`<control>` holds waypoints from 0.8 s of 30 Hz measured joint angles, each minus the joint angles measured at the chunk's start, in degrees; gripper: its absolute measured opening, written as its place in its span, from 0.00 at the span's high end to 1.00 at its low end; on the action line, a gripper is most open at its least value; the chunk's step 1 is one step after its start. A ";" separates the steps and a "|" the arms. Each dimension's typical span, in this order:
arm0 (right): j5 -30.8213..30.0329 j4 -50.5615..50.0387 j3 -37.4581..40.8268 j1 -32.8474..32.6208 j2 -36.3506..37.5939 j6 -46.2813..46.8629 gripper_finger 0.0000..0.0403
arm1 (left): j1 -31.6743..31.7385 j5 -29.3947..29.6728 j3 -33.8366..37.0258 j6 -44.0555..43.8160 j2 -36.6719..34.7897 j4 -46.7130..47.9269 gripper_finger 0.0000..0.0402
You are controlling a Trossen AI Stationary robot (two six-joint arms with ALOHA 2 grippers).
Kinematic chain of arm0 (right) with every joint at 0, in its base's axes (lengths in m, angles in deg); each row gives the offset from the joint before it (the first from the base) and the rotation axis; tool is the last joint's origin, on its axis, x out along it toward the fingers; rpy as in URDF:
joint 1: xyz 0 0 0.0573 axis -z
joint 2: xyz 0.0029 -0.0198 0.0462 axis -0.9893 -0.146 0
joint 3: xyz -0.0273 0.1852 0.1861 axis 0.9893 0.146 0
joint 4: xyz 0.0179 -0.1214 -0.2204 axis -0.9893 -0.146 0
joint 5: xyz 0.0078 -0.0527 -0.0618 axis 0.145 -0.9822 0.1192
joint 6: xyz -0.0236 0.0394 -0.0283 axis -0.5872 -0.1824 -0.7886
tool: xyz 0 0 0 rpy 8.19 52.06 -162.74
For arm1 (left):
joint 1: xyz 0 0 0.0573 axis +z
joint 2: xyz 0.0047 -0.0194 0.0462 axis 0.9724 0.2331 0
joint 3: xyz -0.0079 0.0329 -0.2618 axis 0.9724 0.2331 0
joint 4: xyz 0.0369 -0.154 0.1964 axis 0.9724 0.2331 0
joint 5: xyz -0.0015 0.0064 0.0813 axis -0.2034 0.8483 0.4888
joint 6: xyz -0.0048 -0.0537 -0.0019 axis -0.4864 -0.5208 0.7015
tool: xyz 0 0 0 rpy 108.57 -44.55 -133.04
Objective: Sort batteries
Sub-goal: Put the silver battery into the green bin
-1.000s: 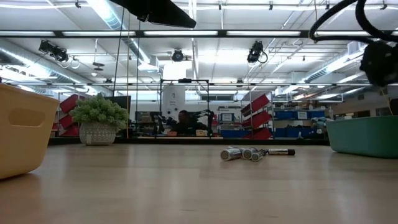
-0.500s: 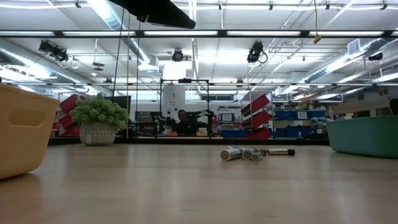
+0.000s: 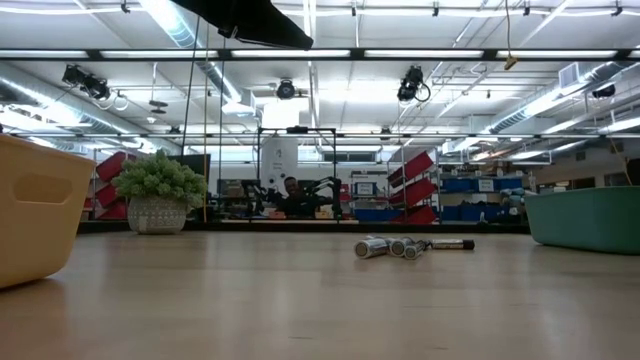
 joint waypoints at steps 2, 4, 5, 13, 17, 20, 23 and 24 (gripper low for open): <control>0.10 0.14 0.02 0.23 -0.13 -0.07 0.69 | 0.00 -0.12 0.00 -1.02 0.00 -0.01 0.70; 0.27 0.26 0.02 0.49 -0.14 -0.77 0.74 | 0.00 -0.97 0.00 -2.22 0.15 -0.04 0.70; 0.30 0.36 0.01 0.62 -0.14 -1.23 0.77 | 0.00 -1.80 0.00 -2.96 0.28 -0.04 0.70; 0.41 0.73 0.07 1.79 0.14 -5.42 0.96 | -0.02 -2.99 0.00 -3.88 2.65 -0.03 0.70; -0.27 -1.36 0.39 2.00 3.10 -5.90 0.98 | -0.02 -2.99 0.00 -3.86 3.46 -0.37 0.70; -1.91 -6.01 1.03 2.79 7.54 -5.41 0.98 | -0.02 -2.96 0.00 -3.86 3.50 -0.60 0.70; -2.79 -6.87 0.48 4.18 12.58 -4.01 0.99 | -0.02 -2.96 0.00 -3.85 3.50 -0.86 0.70; -2.98 -8.04 0.70 4.82 13.89 -3.69 0.99 | -0.02 -2.96 0.00 -3.86 3.50 -1.03 0.70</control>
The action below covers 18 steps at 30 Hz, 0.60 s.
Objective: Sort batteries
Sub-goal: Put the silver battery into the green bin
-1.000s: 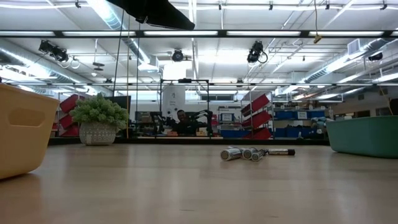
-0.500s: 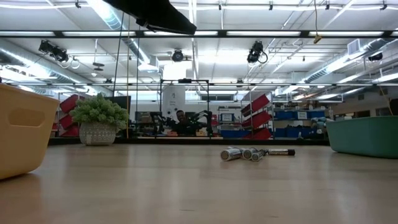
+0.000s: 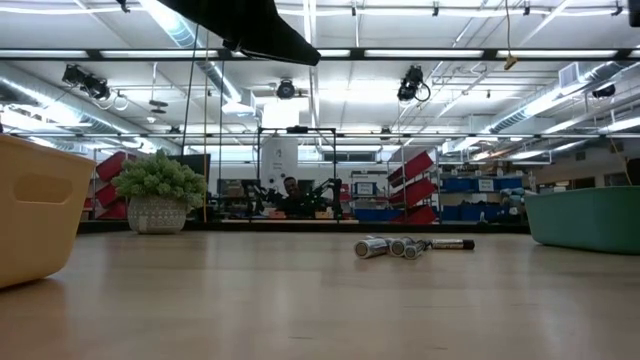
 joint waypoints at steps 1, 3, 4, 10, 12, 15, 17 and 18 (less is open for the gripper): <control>-0.20 -0.68 0.02 0.89 1.28 1.16 0.99 | 0.00 0.00 0.00 0.02 0.00 0.00 0.70; -0.87 -3.39 -0.11 3.41 4.40 3.95 0.99 | 0.00 0.00 0.00 0.18 0.00 0.02 0.70; -1.05 -5.10 -0.13 4.80 5.90 4.98 0.99 | 0.00 0.00 0.00 0.20 0.00 0.15 0.70; -1.06 -16.51 -0.24 13.98 13.23 10.59 0.99 | 0.00 0.04 0.00 0.48 0.00 0.32 0.70; -1.83 -21.05 -0.20 17.22 14.91 12.61 0.99 | 0.00 0.05 0.00 0.50 0.00 0.41 0.70; -3.61 -25.08 -0.20 21.30 17.41 13.53 0.99 | 0.00 1.04 0.00 -0.15 0.00 0.38 0.70; -4.81 -24.80 0.62 23.75 18.94 11.36 0.99 | 0.02 2.57 0.00 -0.94 0.00 0.01 0.70; -5.49 -24.48 1.29 24.85 19.80 10.14 0.99 | 0.04 3.09 0.00 -1.08 0.00 -0.04 0.70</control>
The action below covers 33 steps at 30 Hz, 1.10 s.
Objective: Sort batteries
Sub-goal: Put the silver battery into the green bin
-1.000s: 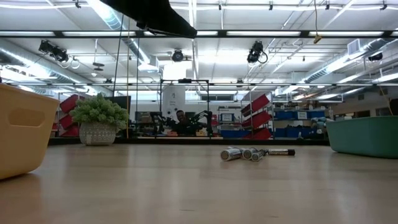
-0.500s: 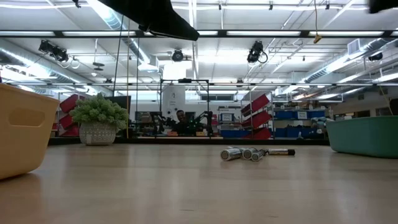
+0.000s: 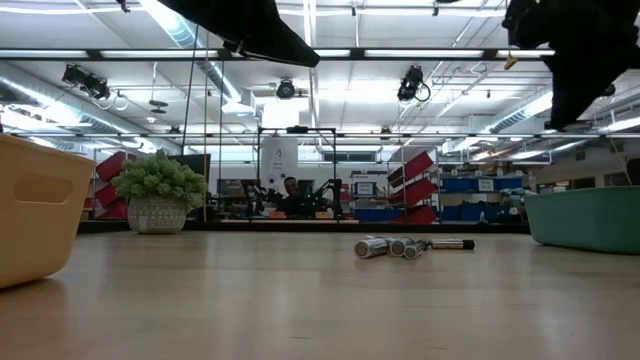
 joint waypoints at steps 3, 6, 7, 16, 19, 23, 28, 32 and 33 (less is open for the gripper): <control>-1.55 2.95 3.55 2.51 3.58 -1.36 0.99 | 0.02 1.00 0.02 -0.04 0.00 0.09 0.70; -1.43 8.20 9.03 4.32 7.03 -1.27 0.99 | 0.01 1.00 0.02 -0.04 0.00 0.13 0.70; -1.38 9.94 10.95 4.68 8.13 -0.70 0.99 | 0.00 1.00 0.02 -0.04 0.00 0.15 0.70; -1.17 15.63 22.30 6.15 12.93 7.29 0.99 | 0.00 1.00 0.02 0.16 0.00 0.49 0.70; -1.19 17.24 24.17 6.13 12.93 9.71 0.99 | 0.02 1.00 0.04 0.19 -0.02 0.56 0.70; -1.22 20.68 25.79 6.13 12.93 10.84 0.97 | 0.11 1.00 0.04 0.46 -0.02 0.57 0.70; -1.41 22.26 26.25 6.27 12.91 10.79 0.93 | 0.11 1.01 0.04 0.45 -0.02 0.59 0.70; -1.46 22.18 26.25 6.74 12.91 11.14 0.88 | 0.11 1.00 0.04 0.40 -0.02 0.61 0.70; -1.51 22.18 26.25 6.76 12.91 11.14 0.87 | 0.11 1.00 0.04 0.37 -0.02 0.59 0.70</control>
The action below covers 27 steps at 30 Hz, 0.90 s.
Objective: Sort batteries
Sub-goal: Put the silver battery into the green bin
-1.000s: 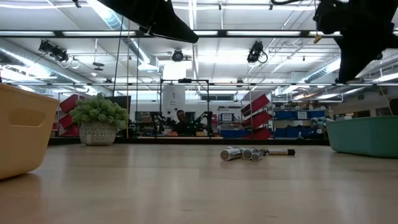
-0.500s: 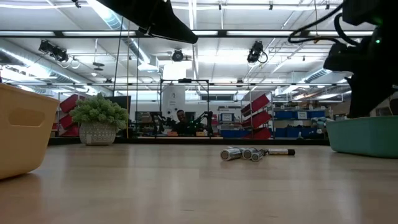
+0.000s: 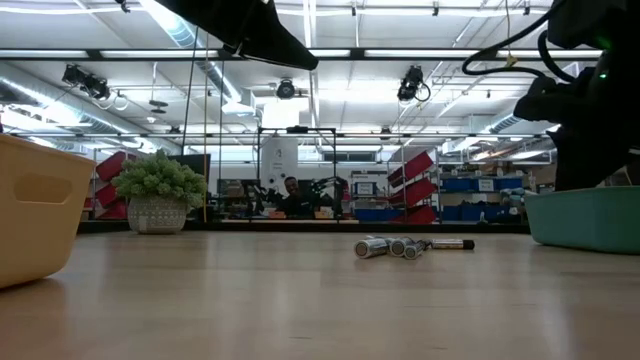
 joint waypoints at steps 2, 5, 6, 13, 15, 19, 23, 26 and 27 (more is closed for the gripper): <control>-0.04 0.00 0.00 -0.01 0.00 0.00 0.86 | 0.00 0.00 0.00 -0.21 0.00 0.02 0.70; -0.07 0.00 0.00 -0.01 0.00 0.00 0.85 | 0.00 0.00 0.00 -0.39 0.00 0.04 0.70; -0.09 0.02 0.00 -0.01 0.00 -0.02 0.85 | 0.00 0.02 0.00 -0.41 0.00 0.04 0.70; -3.35 0.88 -2.77 -1.04 0.01 -2.12 0.85 | 0.00 0.02 0.00 -0.43 0.00 0.08 0.70; -3.85 0.83 -4.37 -1.60 0.02 -3.60 0.86 | 0.00 0.01 0.00 -0.45 0.00 0.06 0.70; -5.64 2.32 -7.55 -2.57 0.02 -11.19 0.86 | -0.33 -1.19 0.00 -0.47 0.00 0.09 0.70; -5.88 11.58 -8.28 -2.71 -0.07 -31.15 0.86 | -0.46 -1.96 0.00 -0.24 0.00 0.09 0.70; -5.85 20.77 -8.28 -2.66 -1.51 -50.05 0.86 | -0.44 -1.95 0.00 -0.21 0.00 0.11 0.70; -5.83 23.54 -8.28 -2.63 -2.31 -55.48 0.86 | -0.42 -1.95 0.00 -0.21 0.00 0.09 0.70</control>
